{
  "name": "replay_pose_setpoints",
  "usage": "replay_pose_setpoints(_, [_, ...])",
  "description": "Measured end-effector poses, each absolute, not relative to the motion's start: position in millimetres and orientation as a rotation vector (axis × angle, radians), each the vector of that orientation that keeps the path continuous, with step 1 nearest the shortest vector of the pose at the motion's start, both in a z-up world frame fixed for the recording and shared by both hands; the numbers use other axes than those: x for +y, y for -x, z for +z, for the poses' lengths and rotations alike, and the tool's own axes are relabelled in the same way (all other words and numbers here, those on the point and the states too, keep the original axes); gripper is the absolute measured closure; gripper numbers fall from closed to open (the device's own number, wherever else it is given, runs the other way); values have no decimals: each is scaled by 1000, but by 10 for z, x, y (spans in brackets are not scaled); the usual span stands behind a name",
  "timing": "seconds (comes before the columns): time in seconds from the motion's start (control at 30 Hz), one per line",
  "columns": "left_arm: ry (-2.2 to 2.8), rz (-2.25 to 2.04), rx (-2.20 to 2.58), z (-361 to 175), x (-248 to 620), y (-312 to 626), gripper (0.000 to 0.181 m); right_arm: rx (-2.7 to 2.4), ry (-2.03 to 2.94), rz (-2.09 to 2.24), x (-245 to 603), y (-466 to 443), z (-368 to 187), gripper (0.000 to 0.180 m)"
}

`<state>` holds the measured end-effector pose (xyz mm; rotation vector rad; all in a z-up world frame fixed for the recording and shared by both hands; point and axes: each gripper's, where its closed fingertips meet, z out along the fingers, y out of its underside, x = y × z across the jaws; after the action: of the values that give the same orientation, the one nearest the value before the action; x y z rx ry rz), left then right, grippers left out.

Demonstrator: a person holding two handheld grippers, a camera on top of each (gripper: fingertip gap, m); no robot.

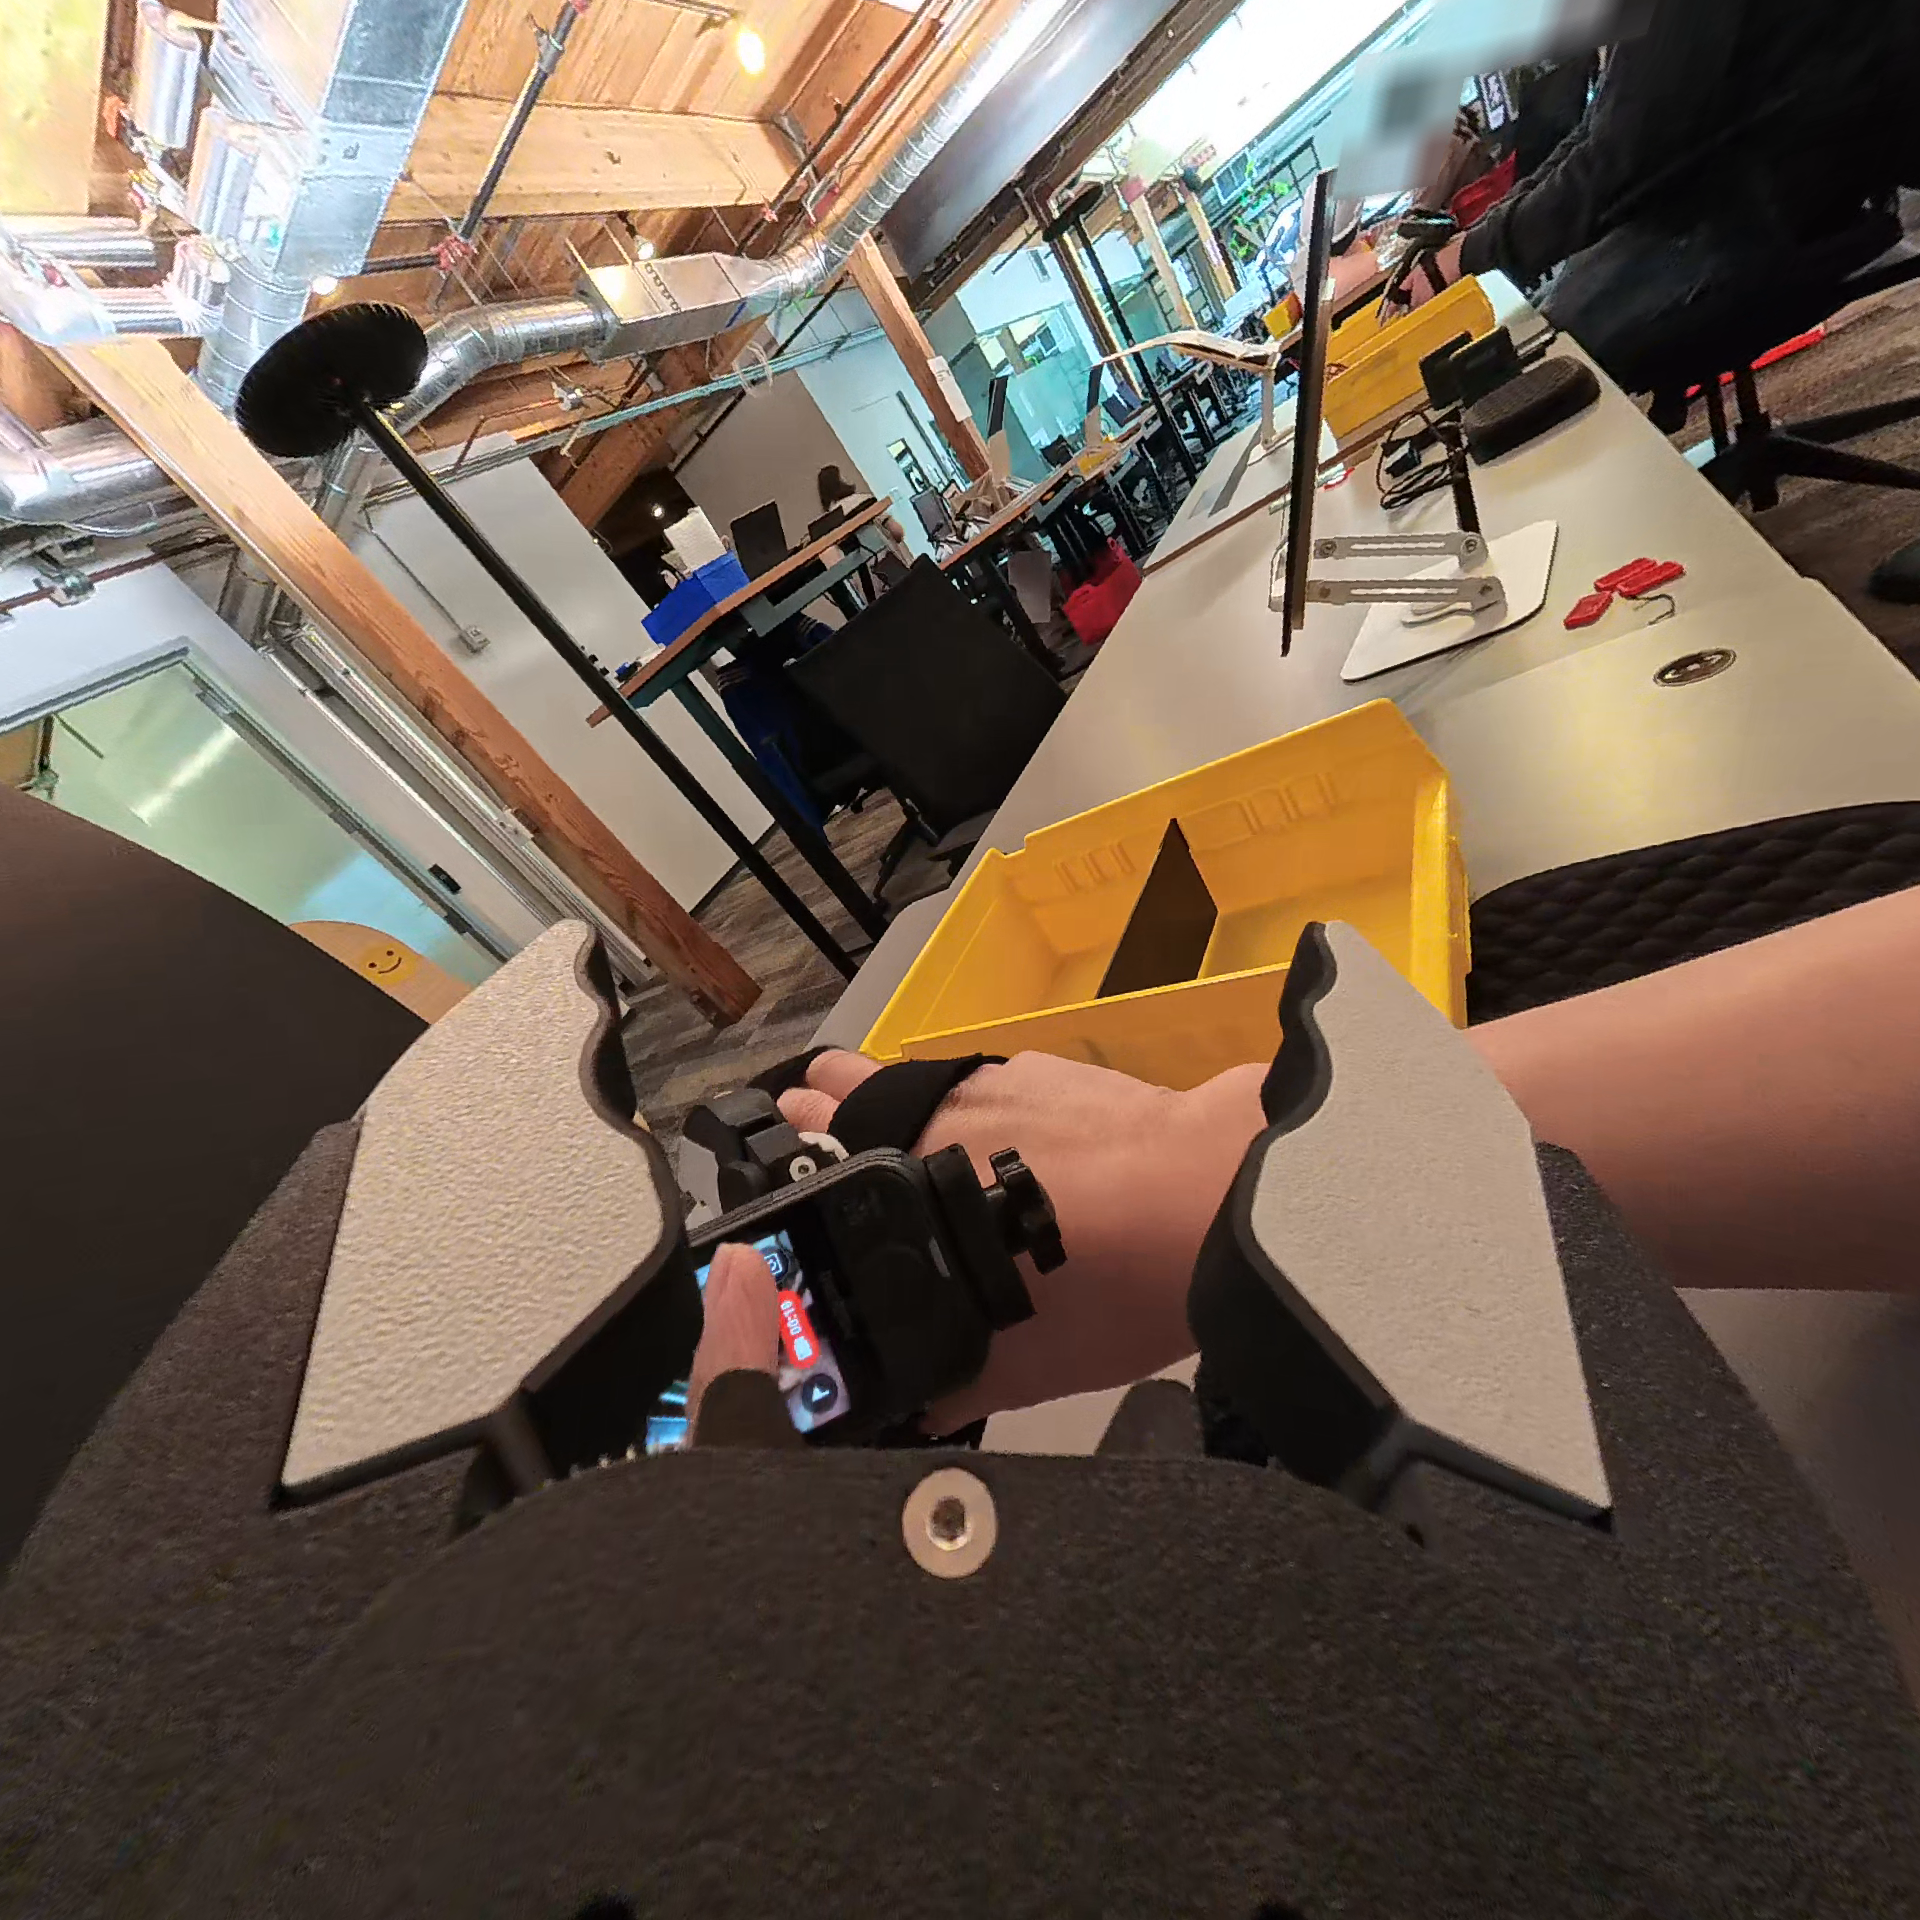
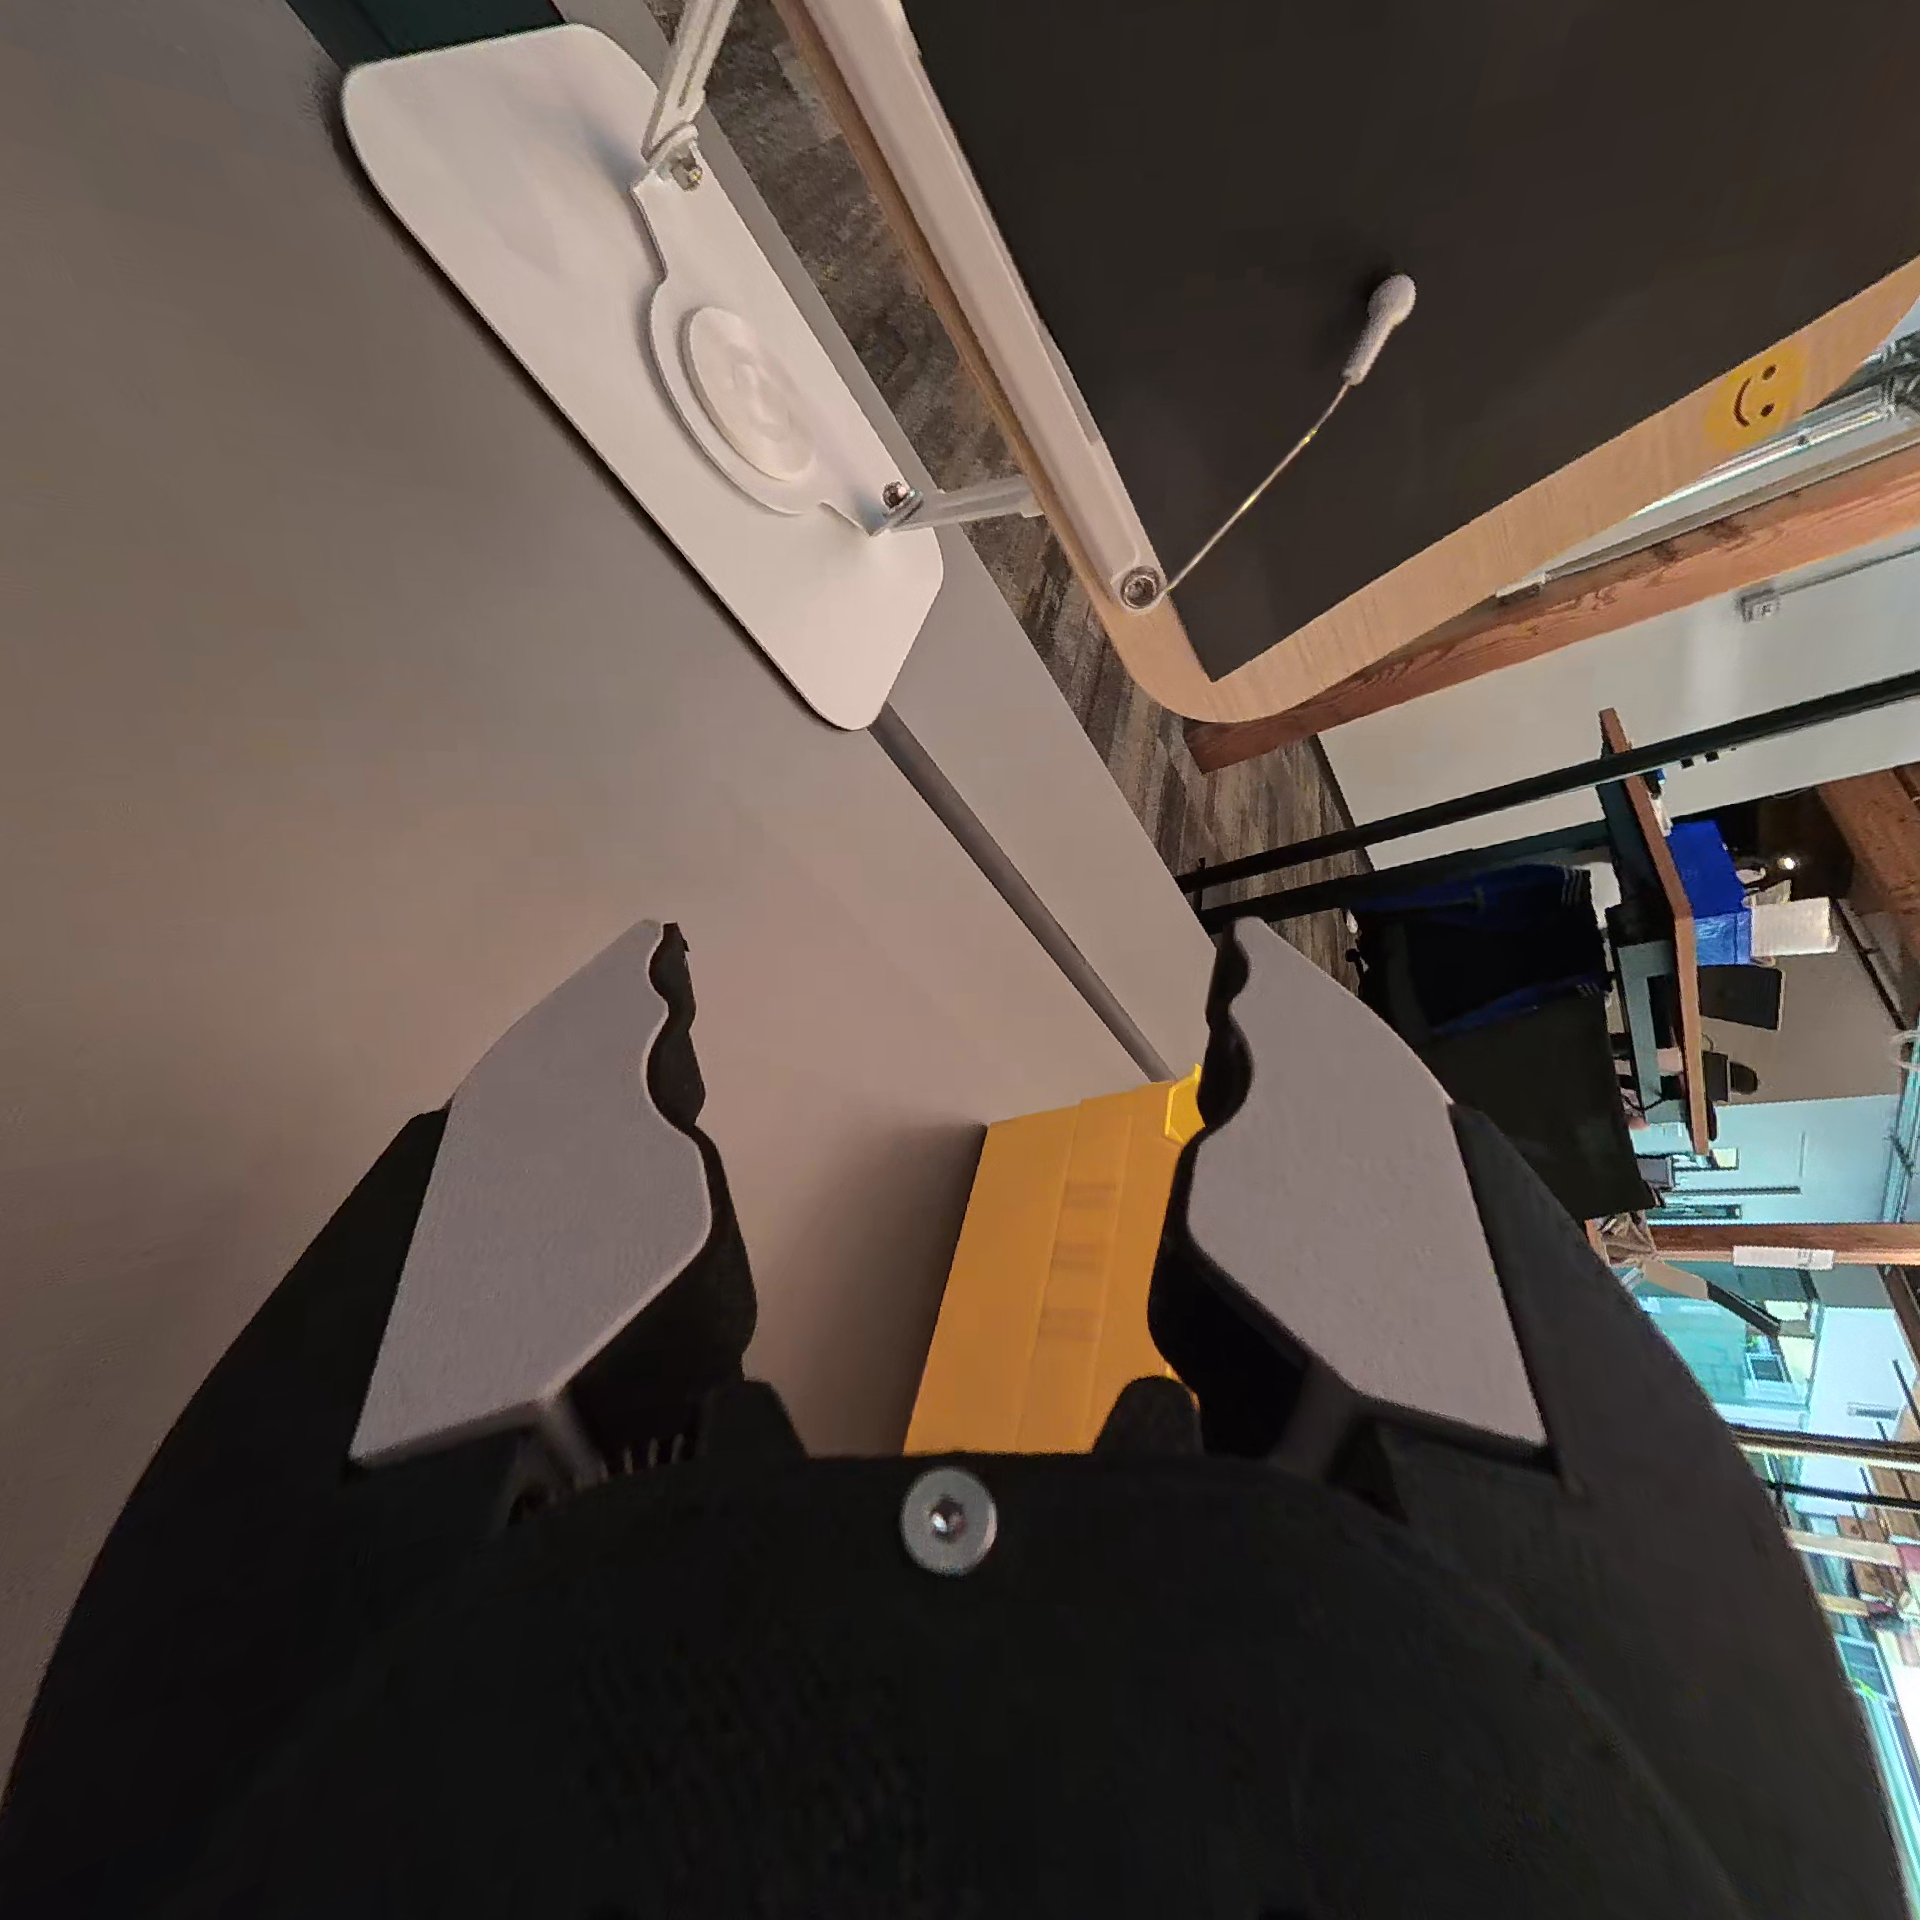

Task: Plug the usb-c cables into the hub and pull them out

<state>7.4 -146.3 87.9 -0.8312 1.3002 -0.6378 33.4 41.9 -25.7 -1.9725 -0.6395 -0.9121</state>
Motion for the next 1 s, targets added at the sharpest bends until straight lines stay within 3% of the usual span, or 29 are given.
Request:
replay_pose_setpoints(0.27, [858, -620, 1339, 766, -1447, -126, 62, -653, 1994, -893, 426, -328, -301, 83])
replay_pose_setpoints(0.63, [787, -604, 1212, 1283, -1426, 210, 58, -641, 1991, -865, 460, -388, -288, 83])
replay_pose_setpoints(0.83, [905, -491, 1012, 1552, -671, 680, 60, -422, 1874, -856, 562, -910, 18, 84])
replay_pose_setpoints(1.0, [1234, -397, 979, 1058, 258, 960, 80, -161, 1688, -792, 357, -1326, 598, 84])
